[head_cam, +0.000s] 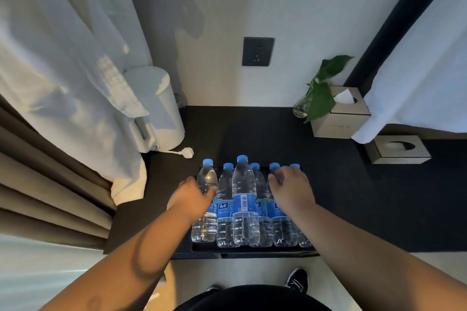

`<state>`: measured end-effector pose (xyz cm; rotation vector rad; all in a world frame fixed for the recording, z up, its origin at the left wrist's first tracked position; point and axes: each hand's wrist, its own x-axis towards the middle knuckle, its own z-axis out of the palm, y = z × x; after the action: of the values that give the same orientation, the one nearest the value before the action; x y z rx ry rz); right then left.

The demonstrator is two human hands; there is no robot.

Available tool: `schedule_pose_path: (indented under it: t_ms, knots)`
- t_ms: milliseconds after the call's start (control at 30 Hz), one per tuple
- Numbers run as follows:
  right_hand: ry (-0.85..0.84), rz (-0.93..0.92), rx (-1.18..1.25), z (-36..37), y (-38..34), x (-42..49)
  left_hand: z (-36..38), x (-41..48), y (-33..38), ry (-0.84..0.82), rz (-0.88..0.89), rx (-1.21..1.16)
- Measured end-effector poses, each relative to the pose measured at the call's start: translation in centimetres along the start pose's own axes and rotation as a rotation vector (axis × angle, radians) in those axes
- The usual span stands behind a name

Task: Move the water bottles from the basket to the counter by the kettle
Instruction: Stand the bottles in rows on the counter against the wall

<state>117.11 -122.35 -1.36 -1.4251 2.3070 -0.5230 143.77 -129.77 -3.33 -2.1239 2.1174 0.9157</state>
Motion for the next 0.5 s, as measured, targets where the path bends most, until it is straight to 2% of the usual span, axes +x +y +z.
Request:
schedule_pose_path:
  t_ms: [133, 267, 500]
  knots:
    - [-0.094, 0.007, 0.079, 0.0, -3.4, 0.9, -0.7, 1.9, 0.8, -0.003, 0.010, 0.019]
    - [-0.202, -0.050, -0.077, 0.0, -6.0, 2.3, -1.2, 3.4, 1.4, -0.021, 0.011, 0.045]
    - [-0.377, -0.060, -0.014, 1.5, -6.2, 5.7, -1.5, 5.4, 2.4, -0.055, -0.060, 0.039]
